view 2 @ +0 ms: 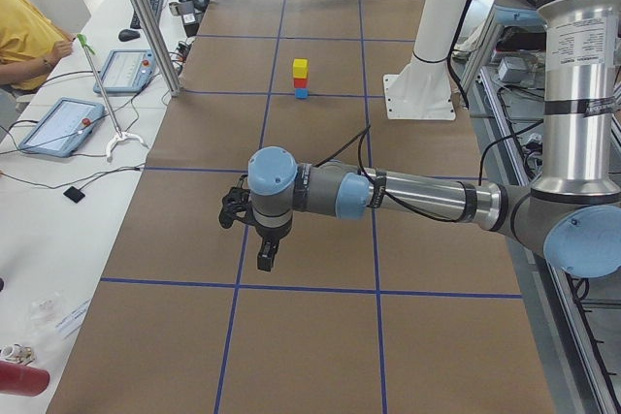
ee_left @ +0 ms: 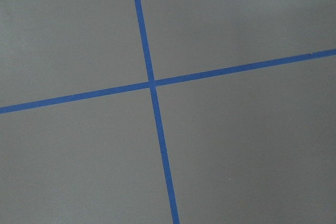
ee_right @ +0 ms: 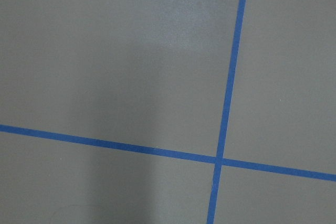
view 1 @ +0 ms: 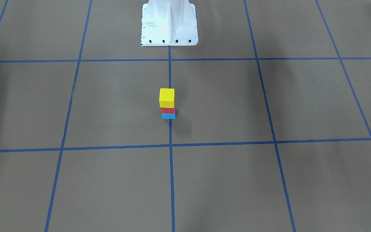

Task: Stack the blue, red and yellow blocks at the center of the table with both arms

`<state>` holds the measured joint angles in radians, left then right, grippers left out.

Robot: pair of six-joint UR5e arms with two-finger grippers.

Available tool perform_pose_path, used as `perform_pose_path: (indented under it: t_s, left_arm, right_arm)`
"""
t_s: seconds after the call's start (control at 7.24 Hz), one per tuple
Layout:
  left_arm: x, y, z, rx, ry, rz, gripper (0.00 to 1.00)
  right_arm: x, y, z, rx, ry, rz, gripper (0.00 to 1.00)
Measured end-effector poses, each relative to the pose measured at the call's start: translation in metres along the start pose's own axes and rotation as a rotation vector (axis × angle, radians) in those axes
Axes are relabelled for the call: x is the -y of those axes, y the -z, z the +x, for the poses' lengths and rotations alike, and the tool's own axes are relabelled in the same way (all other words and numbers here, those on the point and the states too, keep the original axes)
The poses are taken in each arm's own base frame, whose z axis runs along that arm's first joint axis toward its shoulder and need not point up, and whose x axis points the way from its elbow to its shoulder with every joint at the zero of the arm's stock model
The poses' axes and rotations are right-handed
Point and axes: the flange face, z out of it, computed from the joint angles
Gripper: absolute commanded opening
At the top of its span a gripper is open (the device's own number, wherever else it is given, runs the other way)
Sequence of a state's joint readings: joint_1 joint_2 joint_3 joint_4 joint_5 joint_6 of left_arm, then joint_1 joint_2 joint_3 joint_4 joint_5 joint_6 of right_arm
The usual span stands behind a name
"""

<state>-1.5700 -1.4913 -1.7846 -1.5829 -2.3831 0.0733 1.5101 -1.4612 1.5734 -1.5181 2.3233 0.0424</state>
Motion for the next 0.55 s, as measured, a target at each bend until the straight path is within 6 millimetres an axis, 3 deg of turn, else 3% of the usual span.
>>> perform_pose_path:
  t_s: [0.55]
  left_arm:
    - [-0.003,-0.001,-0.001,0.0,0.005,-0.002,1.0]
  right_arm:
    - [-0.026,0.003,0.022,-0.011,-0.03,0.004,1.0]
